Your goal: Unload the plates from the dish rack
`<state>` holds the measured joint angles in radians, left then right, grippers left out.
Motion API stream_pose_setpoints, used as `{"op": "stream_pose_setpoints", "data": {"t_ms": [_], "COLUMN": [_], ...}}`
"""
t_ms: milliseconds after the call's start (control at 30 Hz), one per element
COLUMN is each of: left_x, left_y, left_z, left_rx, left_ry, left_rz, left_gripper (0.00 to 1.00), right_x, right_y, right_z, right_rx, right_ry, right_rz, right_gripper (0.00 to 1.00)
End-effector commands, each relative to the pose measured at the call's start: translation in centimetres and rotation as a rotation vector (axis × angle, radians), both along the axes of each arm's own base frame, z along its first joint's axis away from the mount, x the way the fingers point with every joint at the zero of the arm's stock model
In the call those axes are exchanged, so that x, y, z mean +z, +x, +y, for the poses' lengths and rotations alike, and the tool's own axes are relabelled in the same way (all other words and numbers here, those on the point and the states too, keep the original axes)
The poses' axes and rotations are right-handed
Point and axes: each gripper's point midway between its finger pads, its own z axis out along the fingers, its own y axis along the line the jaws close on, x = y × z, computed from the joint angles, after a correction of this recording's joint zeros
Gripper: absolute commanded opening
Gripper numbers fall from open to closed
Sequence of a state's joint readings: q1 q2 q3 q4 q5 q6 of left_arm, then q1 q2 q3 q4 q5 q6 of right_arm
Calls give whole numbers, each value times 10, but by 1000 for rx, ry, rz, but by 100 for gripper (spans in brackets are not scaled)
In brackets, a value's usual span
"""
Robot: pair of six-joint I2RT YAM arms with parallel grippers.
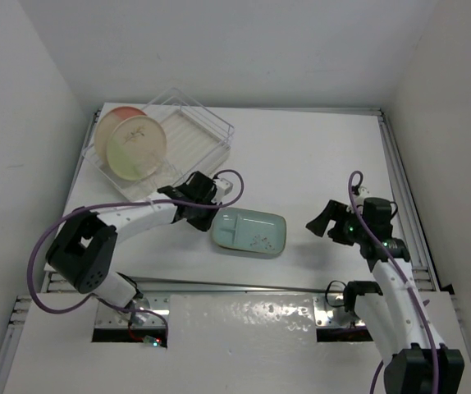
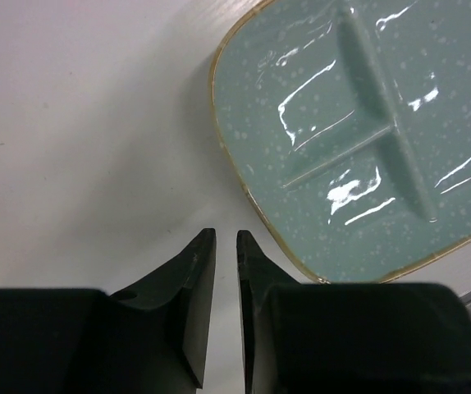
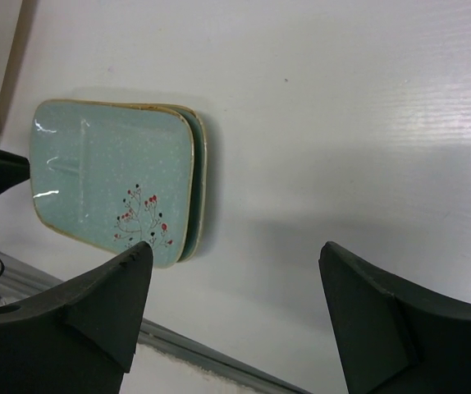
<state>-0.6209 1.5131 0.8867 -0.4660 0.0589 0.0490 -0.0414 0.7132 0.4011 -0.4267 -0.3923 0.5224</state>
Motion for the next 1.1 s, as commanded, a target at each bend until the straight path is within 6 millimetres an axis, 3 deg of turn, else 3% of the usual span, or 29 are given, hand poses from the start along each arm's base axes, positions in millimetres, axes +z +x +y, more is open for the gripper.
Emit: {"op": "stream_pose_setpoints", "data": {"t_ms": [0,733,1000,1067], "left_x": [-2,-5,-5,-4], "left_y": [5,-24,-25,-19], "left_z": [-10,-37,-37,-28], "left_rx": [4,-98,-106,-84], "left_ry": [-35,-74,-57,-5], "left_rz": [-17,53,69,44], "left_gripper": [15,18,22,22], "right_x": [18,14,11,11], "right_y": [4,-4,-5,-5], "right_z": [-4,-10,-11,-11], "right_rx": [-8,-38,-34,-33], "right_ry": [-33,-56,-62,-64], "right_rz": [-40,-23,-10,-8], "right_gripper": [82,82,82,82]}}
